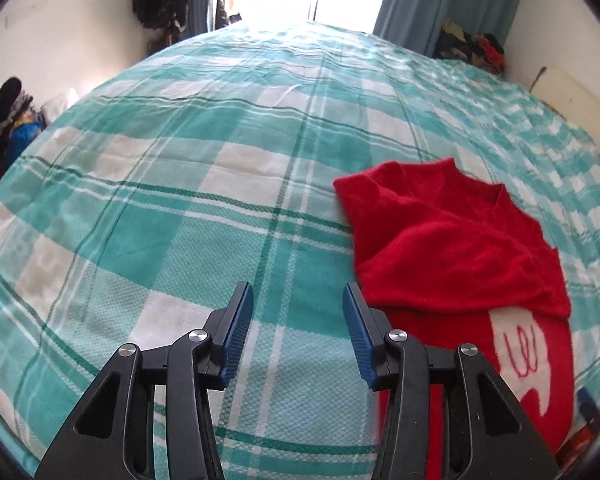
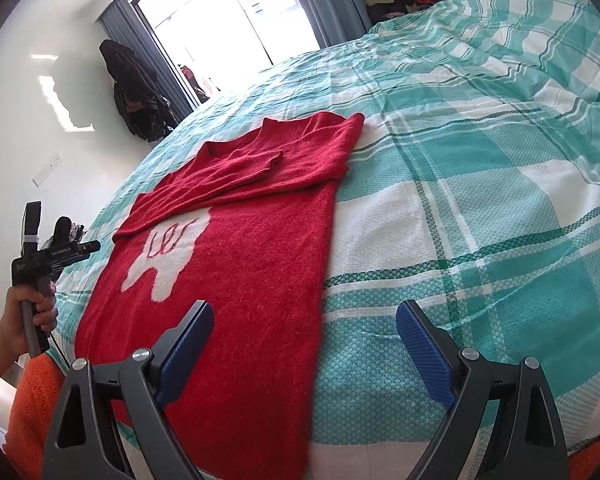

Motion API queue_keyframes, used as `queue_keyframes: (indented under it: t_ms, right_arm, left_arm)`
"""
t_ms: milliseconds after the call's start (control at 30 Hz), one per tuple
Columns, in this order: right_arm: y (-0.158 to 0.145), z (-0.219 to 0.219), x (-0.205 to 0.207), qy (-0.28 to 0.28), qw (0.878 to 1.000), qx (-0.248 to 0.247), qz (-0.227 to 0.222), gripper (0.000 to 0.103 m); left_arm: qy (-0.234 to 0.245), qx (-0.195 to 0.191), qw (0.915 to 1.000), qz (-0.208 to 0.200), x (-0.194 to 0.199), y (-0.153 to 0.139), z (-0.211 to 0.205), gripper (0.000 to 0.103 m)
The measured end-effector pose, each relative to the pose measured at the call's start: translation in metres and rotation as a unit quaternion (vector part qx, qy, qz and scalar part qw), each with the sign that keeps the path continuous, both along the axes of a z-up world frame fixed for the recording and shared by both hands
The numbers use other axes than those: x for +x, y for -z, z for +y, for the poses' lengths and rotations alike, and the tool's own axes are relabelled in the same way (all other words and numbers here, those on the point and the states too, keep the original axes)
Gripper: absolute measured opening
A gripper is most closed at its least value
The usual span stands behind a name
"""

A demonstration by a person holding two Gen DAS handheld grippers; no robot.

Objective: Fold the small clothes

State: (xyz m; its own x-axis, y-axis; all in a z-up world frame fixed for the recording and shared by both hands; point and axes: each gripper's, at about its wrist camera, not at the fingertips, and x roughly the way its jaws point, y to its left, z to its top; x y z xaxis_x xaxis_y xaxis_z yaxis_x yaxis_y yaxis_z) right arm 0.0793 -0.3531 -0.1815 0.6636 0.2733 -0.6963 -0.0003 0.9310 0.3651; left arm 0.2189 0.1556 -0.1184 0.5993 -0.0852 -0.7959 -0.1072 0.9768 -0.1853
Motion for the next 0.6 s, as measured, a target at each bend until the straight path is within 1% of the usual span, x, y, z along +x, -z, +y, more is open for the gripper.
queue_keyframes:
  t_ms: [33, 100, 133, 167, 200, 233, 267, 300, 333, 367, 400, 433, 467, 533, 567, 600]
  right_arm:
    - [0.002, -0.001, 0.002, 0.001, 1.0, 0.004, 0.003, 0.092]
    - [0.004, 0.0, 0.005, 0.002, 1.0, 0.003, 0.007, 0.092]
    - [0.004, 0.001, 0.006, 0.001, 1.0, 0.0, 0.006, 0.092]
    - [0.003, 0.003, 0.006, -0.002, 1.0, -0.004, 0.005, 0.092]
    - [0.002, 0.005, 0.006, -0.005, 1.0, -0.008, 0.004, 0.092]
    - [0.002, 0.007, 0.005, -0.008, 1.0, -0.012, 0.003, 0.092]
    - [0.002, 0.009, 0.004, -0.012, 1.0, -0.017, 0.003, 0.092]
    - [0.003, 0.011, 0.003, -0.014, 1.0, -0.021, 0.005, 0.092]
    - [0.003, 0.012, 0.003, -0.016, 1.0, -0.025, 0.007, 0.092]
    - [0.003, 0.012, 0.003, -0.017, 0.999, -0.027, 0.008, 0.092]
    - [0.004, 0.011, 0.004, -0.016, 0.999, -0.026, 0.009, 0.092]
    - [0.004, 0.01, 0.004, -0.014, 1.0, -0.025, 0.009, 0.092]
    - [0.004, 0.009, 0.005, -0.012, 1.0, -0.024, 0.009, 0.092]
    - [0.007, 0.008, 0.009, -0.01, 1.0, -0.022, 0.014, 0.092]
    - [0.008, 0.008, 0.011, -0.01, 1.0, -0.022, 0.016, 0.092]
    - [0.009, 0.008, 0.012, -0.011, 1.0, -0.022, 0.016, 0.092]
  left_arm:
    - [-0.005, -0.024, 0.9997, 0.007, 0.015, 0.0, 0.004, 0.047]
    - [0.012, -0.074, 0.9964, 0.041, 0.05, 0.008, 0.002, 0.047]
    - [0.021, -0.081, 0.9945, 0.063, 0.068, 0.017, -0.003, 0.051]
    - [0.03, -0.08, 0.9925, 0.088, 0.085, 0.027, -0.01, 0.052]
    - [0.035, -0.075, 0.9903, 0.111, 0.1, 0.038, -0.016, 0.052]
    - [0.037, -0.073, 0.9882, 0.129, 0.112, 0.049, -0.022, 0.049]
    - [0.038, -0.07, 0.9879, 0.133, 0.121, 0.055, -0.027, 0.039]
    - [0.046, -0.067, 0.9891, 0.122, 0.127, 0.055, -0.033, 0.004]
    - [0.051, -0.057, 0.9918, 0.103, 0.132, 0.05, -0.038, 0.002]
    - [0.051, -0.034, 0.9954, 0.073, 0.133, 0.04, -0.044, 0.002]
    - [0.051, -0.015, 0.9971, 0.055, 0.134, 0.034, -0.049, 0.002]
    - [0.053, 0.006, 0.9971, 0.054, 0.136, 0.035, -0.053, 0.003]
    - [0.061, 0.036, 0.9953, 0.065, 0.137, 0.041, -0.059, 0.004]
    - [0.084, 0.099, 0.9872, 0.093, 0.136, 0.055, -0.071, 0.017]
    - [0.088, 0.113, 0.986, 0.086, 0.13, 0.053, -0.072, 0.019]
    - [0.082, 0.114, 0.9869, 0.079, 0.123, 0.048, -0.069, 0.038]
